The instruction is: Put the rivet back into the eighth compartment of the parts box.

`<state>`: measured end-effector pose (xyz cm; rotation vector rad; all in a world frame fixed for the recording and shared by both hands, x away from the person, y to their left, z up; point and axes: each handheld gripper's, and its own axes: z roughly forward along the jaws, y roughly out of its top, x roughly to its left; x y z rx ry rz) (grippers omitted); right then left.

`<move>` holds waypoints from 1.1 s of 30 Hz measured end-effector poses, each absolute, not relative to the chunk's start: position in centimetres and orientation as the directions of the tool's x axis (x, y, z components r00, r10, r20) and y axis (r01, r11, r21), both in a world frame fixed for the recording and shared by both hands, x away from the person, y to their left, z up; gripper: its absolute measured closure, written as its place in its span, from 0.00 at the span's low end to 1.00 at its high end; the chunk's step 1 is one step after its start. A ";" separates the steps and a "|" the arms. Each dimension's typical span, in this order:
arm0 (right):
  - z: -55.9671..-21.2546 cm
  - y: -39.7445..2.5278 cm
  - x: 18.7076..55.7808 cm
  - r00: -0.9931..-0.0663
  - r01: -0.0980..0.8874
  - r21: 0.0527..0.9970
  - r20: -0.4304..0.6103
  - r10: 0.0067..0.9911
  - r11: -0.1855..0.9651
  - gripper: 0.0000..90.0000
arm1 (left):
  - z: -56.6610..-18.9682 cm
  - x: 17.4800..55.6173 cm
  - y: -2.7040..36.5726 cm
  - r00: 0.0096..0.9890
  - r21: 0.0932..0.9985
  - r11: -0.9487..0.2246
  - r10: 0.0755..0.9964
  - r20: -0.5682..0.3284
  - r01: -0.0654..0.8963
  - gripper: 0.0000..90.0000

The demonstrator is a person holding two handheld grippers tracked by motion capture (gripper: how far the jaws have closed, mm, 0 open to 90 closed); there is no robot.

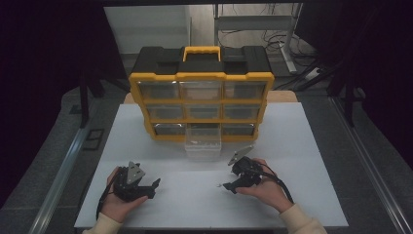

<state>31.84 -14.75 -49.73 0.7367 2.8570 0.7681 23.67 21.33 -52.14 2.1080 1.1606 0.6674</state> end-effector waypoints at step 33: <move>-50.6 -13.9 31.2 -0.915 0.361 0.445 -0.002 0.404 0.819 0.88 | -52.2 23.7 21.4 0.485 0.732 -0.412 0.865 0.127 0.543 0.13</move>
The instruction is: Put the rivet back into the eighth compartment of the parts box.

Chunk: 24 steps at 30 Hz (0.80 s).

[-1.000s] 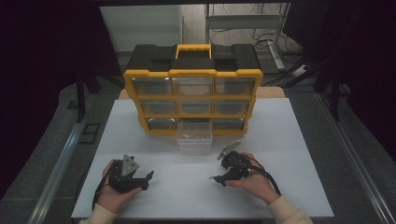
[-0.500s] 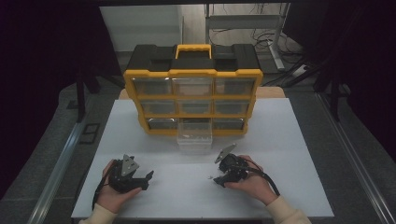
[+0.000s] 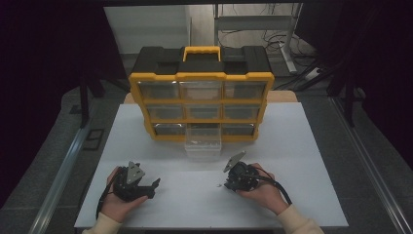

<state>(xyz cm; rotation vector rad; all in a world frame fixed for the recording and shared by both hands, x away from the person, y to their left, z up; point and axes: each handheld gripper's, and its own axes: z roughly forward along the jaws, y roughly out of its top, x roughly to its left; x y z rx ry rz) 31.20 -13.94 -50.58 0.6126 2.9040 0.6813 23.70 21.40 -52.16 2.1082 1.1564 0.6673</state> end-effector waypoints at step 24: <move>-48.8 -15.4 31.9 -0.895 0.409 0.520 0.069 0.440 0.750 0.92 | -52.1 23.7 21.3 0.488 0.734 -0.414 0.863 0.128 0.539 0.13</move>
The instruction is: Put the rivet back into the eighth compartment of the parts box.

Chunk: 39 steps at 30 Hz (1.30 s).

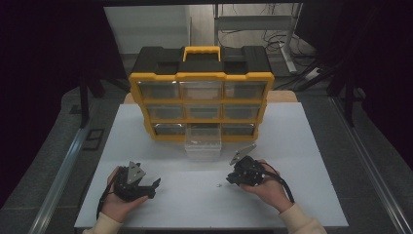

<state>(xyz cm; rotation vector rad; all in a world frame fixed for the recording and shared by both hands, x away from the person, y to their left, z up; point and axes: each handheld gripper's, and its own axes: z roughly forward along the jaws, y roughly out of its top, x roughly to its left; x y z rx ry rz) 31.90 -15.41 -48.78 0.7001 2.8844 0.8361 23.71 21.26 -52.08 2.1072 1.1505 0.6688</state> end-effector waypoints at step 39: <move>-45.4 -15.1 32.0 -0.900 0.372 0.591 0.043 0.433 0.716 0.92 | -52.1 23.7 21.3 0.483 0.734 -0.418 0.864 0.140 0.535 0.13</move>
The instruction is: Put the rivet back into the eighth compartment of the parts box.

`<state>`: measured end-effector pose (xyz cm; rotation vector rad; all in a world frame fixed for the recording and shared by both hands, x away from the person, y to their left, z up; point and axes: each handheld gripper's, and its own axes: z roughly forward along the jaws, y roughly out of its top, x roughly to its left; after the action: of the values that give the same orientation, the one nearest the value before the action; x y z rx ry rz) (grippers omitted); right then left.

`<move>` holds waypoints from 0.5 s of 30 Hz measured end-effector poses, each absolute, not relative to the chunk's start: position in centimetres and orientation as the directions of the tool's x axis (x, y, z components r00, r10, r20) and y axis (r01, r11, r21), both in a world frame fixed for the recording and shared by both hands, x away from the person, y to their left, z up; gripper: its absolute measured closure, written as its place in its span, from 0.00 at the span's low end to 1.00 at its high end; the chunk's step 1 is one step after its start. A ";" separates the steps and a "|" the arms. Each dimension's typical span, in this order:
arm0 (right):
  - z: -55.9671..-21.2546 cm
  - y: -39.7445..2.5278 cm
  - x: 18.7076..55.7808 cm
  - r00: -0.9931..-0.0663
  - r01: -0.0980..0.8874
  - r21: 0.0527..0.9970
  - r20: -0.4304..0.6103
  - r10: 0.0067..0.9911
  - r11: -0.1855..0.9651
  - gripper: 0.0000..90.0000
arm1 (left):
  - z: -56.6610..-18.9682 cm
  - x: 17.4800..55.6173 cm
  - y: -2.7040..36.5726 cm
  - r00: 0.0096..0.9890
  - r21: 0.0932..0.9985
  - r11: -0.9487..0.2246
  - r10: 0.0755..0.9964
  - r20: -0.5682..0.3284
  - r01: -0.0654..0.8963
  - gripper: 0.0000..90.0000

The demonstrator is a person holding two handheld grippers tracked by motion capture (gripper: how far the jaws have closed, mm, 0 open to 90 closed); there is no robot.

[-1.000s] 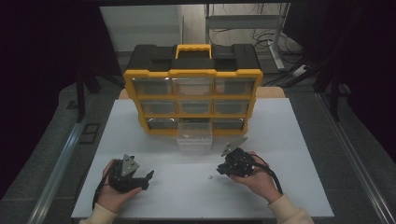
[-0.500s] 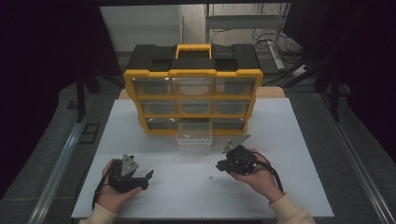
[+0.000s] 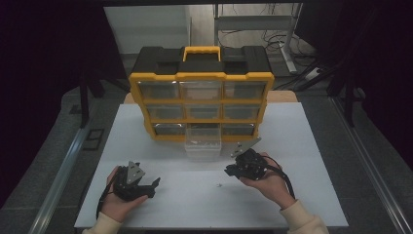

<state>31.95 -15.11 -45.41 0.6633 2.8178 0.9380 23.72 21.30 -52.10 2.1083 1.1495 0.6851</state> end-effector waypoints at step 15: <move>-44.3 -14.5 32.3 -0.906 0.353 0.607 0.032 0.422 0.712 0.92 | -52.0 23.7 21.3 0.482 0.736 -0.420 0.864 0.144 0.532 0.13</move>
<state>32.29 -14.48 -44.32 0.6363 2.8052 0.9599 23.66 21.32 -52.02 2.1077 1.1477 0.6910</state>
